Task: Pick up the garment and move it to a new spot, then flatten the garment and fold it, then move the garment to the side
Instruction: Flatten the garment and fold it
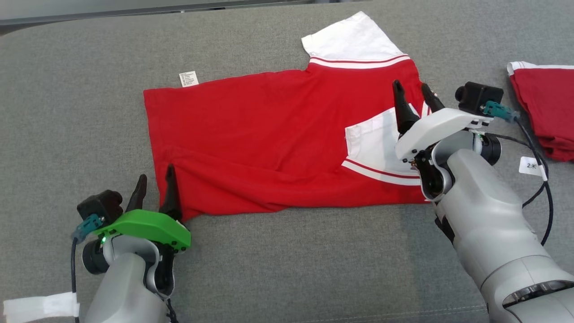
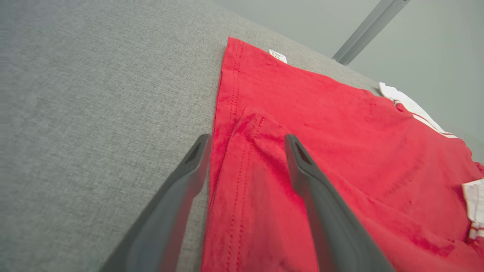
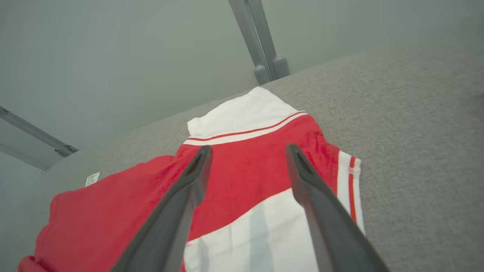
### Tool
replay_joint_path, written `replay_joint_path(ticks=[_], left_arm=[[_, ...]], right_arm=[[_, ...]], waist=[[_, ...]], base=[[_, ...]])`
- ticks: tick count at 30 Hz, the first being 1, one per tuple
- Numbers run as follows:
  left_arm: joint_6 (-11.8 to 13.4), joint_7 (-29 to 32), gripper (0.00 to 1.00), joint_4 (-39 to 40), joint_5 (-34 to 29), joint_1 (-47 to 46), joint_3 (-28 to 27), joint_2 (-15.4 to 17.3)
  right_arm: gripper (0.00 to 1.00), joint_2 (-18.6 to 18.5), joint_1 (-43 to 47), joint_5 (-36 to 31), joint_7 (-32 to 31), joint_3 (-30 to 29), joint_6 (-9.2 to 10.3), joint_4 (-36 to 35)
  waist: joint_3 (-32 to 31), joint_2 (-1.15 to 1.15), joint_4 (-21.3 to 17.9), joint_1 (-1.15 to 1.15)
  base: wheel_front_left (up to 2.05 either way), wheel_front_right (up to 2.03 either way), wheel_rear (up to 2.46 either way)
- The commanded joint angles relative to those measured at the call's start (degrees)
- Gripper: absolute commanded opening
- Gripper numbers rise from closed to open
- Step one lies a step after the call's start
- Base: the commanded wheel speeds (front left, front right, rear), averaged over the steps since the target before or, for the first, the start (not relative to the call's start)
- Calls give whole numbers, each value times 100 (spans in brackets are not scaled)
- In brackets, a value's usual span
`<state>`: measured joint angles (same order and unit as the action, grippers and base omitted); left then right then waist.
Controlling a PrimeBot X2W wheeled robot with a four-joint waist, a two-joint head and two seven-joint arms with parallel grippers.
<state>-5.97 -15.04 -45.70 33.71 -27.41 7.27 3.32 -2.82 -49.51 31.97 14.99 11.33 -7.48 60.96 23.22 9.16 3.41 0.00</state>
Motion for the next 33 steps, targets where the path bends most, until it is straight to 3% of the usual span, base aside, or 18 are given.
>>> replay_joint_path(ticks=[1,8,18,33], left_arm=[[-6,-16,100,136,-65,199,-62,64],[62,102,100,623,-61,930,-107,153],[431,1190,100,1241,368,1667,-114,97],[878,1655,100,1487,1055,1755,-283,7]], right_arm=[[100,-74,138,25,21,-39,-2,-174],[100,-289,727,-42,20,-334,-2,-1132],[100,-298,2062,-288,21,-1026,-2,-2567],[100,-92,3104,-518,-55,-1327,-2,-3827]], waist=[[-46,1,2,0],[-309,1,28,0],[-609,1,12,0],[-456,1,-565,0]], base=[[0,0,0],[0,0,0],[0,0,0],[0,0,0]])
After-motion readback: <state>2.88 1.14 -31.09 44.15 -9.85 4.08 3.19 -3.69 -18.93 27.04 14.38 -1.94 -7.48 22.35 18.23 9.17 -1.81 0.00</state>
